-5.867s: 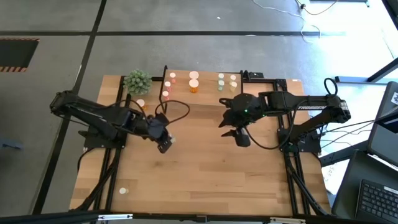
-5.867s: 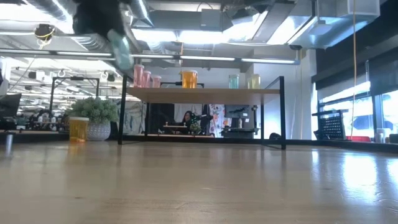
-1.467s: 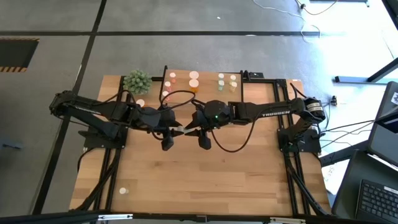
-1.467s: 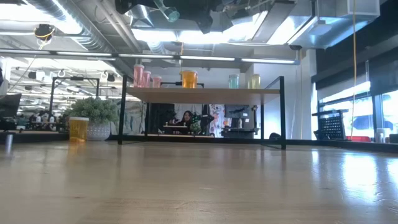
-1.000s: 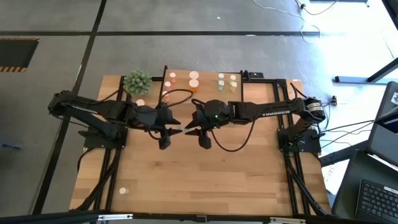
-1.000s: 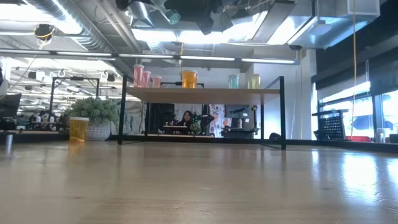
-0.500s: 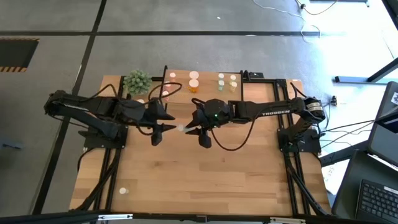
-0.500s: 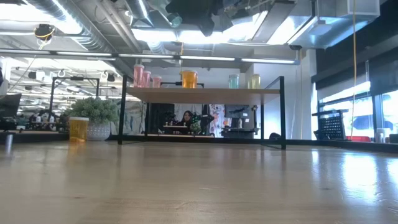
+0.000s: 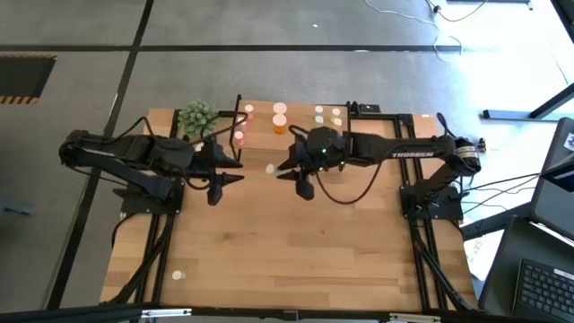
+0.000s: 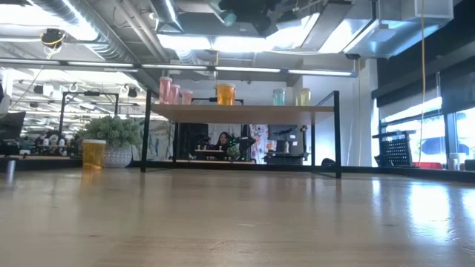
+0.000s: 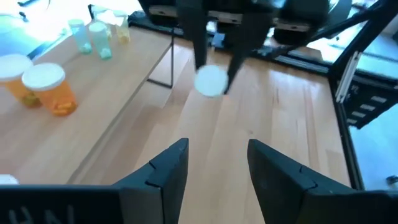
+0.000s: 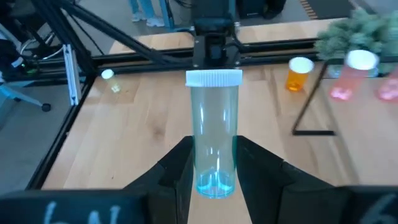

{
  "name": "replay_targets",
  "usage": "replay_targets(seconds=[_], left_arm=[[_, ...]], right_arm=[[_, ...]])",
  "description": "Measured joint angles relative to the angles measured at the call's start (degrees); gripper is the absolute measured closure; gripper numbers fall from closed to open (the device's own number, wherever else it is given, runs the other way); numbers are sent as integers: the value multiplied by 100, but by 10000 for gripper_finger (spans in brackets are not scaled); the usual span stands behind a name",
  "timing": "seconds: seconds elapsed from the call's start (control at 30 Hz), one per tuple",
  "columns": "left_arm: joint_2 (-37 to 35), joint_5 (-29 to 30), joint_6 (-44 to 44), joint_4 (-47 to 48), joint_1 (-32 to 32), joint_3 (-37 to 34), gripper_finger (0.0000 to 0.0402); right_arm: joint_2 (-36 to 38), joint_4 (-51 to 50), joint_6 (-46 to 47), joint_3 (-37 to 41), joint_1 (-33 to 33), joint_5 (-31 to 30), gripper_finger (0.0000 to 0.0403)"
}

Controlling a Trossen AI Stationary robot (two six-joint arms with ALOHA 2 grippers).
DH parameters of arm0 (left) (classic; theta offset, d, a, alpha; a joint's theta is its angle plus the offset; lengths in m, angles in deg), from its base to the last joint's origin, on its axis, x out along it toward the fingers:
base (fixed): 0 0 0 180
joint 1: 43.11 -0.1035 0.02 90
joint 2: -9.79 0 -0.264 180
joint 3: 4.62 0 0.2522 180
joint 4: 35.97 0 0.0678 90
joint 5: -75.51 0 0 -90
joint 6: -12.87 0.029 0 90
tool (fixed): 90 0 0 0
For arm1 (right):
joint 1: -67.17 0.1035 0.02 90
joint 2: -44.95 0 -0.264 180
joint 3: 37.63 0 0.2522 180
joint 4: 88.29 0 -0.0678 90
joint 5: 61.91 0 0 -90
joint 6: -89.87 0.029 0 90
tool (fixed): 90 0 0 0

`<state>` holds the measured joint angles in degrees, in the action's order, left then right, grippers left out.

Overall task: Pick and place medicine bottles onto shelf by color
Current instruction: Put the blue medicine bottle on the shelf, aligned with the other blue medicine bottle

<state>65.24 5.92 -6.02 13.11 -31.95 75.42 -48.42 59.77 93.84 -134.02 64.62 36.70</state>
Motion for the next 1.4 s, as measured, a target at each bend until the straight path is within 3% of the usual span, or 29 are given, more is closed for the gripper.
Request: replay_targets(seconds=[0.9,1.17,1.4], left_arm=[[10,12,11,23,0,4,242],[12,12,11,23,0,4,242],[12,12,11,23,0,4,242]], right_arm=[[1110,-990,-559,0,-221,-1051,288],[1289,-1288,-433,2,-221,-1084,288],[1736,-1748,-406,135,-212,-1915,288]])
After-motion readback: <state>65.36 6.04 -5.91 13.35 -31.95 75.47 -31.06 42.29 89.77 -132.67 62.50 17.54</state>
